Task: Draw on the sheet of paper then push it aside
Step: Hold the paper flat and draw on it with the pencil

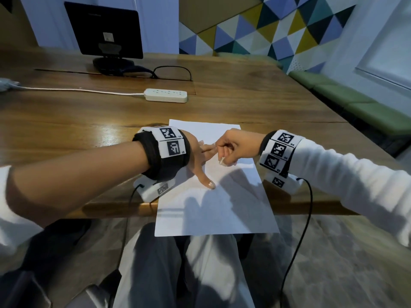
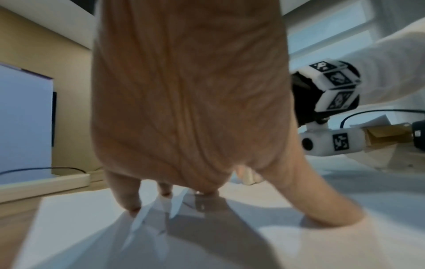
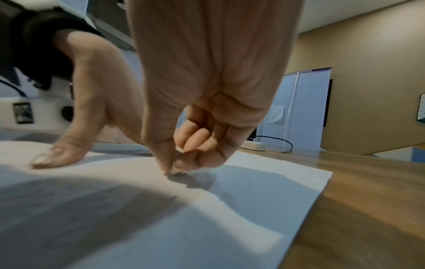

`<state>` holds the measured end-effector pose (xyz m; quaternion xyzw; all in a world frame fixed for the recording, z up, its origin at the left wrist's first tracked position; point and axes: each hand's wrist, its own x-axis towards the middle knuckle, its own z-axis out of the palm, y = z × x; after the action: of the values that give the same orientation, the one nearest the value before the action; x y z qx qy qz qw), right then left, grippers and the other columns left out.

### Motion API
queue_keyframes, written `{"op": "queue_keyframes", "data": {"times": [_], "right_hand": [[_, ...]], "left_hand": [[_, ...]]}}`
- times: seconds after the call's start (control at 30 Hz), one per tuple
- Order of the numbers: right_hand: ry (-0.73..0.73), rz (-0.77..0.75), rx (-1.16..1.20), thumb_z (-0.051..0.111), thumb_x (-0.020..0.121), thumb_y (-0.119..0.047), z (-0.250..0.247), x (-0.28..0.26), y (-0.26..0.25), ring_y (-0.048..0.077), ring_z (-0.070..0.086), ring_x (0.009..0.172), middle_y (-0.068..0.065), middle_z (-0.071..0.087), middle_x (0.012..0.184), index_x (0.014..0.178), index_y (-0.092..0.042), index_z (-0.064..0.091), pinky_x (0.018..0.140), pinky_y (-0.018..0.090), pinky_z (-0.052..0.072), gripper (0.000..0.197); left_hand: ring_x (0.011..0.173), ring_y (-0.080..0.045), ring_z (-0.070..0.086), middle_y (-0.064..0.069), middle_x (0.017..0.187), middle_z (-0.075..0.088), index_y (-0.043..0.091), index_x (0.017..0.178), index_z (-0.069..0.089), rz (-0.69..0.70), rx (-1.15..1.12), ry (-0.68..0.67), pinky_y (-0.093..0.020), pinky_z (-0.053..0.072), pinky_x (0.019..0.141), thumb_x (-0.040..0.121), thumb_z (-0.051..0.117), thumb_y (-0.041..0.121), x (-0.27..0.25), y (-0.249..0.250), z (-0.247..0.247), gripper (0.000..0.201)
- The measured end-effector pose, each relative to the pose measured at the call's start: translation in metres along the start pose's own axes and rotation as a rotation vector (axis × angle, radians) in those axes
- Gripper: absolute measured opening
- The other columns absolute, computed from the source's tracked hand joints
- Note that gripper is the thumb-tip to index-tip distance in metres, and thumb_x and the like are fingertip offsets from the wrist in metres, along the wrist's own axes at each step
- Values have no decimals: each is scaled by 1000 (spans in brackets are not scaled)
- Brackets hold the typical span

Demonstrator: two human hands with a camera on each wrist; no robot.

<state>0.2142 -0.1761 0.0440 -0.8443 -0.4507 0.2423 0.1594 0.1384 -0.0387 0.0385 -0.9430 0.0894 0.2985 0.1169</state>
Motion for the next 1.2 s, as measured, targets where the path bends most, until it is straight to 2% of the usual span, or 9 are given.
{"op": "queue_keyframes", "data": {"times": [0.2,0.37,0.5,0.63,0.8,0.93,1.0,1.07,1.2], "right_hand": [[-103,-25,9,71,77,0,8,-8,-6,5,59,51,1,62,60,73,-11,63,58,21,53,14],[30,-9,-50,68,74,3,3,6,-6,1,56,45,-8,59,52,73,-7,63,54,20,48,11],[-134,-35,9,71,78,0,6,0,-9,8,61,51,3,63,60,73,-11,63,57,22,54,14],[13,-11,-24,70,76,2,2,9,-6,4,58,47,-4,61,55,78,-3,64,56,21,49,8],[-128,-31,18,71,78,-1,6,4,-9,3,61,51,-7,63,55,75,-8,64,57,20,52,11],[-14,-24,-7,69,75,4,0,15,-9,1,58,47,-6,61,53,75,-2,63,57,23,49,8],[-68,-35,-27,69,76,3,4,13,-11,1,59,48,1,61,57,75,-4,63,57,21,50,10],[-136,-43,-21,71,77,0,6,9,-13,1,60,50,-2,63,58,74,-9,64,57,19,51,12],[20,-34,-43,67,74,5,2,16,-10,2,57,46,0,58,55,74,-1,64,55,22,48,7]], "left_hand": [[145,-20,-20,7,154,-28,20,148,-22,8,-38,-3,-44,-8,117,75,43,79,4,-14,12,115],[145,-20,-20,7,156,-24,20,148,-22,9,-31,-10,-45,-9,117,75,42,79,3,-15,10,113],[145,-19,-20,8,156,-24,21,149,-21,12,-48,-7,-45,-8,116,75,43,79,1,-15,10,114],[145,-19,-19,9,157,-21,22,149,-20,13,-37,-13,-46,-7,117,74,41,81,2,-15,11,114],[145,-19,-20,8,156,-23,24,148,-21,10,-51,-13,-47,-7,116,76,44,77,-4,-13,8,110],[144,-19,-21,8,157,-22,24,148,-21,10,-53,-27,-48,-7,117,77,44,77,-5,-12,8,109],[144,-19,-21,8,157,-21,25,148,-21,11,-51,-26,-49,-6,117,76,44,77,-5,-12,7,109],[144,-20,-21,8,157,-22,26,148,-21,13,-44,-27,-50,-5,117,76,44,78,-5,-13,7,110],[144,-20,-21,8,157,-22,25,148,-22,17,-51,-25,-50,-4,118,77,44,76,-4,-12,8,109]]}}
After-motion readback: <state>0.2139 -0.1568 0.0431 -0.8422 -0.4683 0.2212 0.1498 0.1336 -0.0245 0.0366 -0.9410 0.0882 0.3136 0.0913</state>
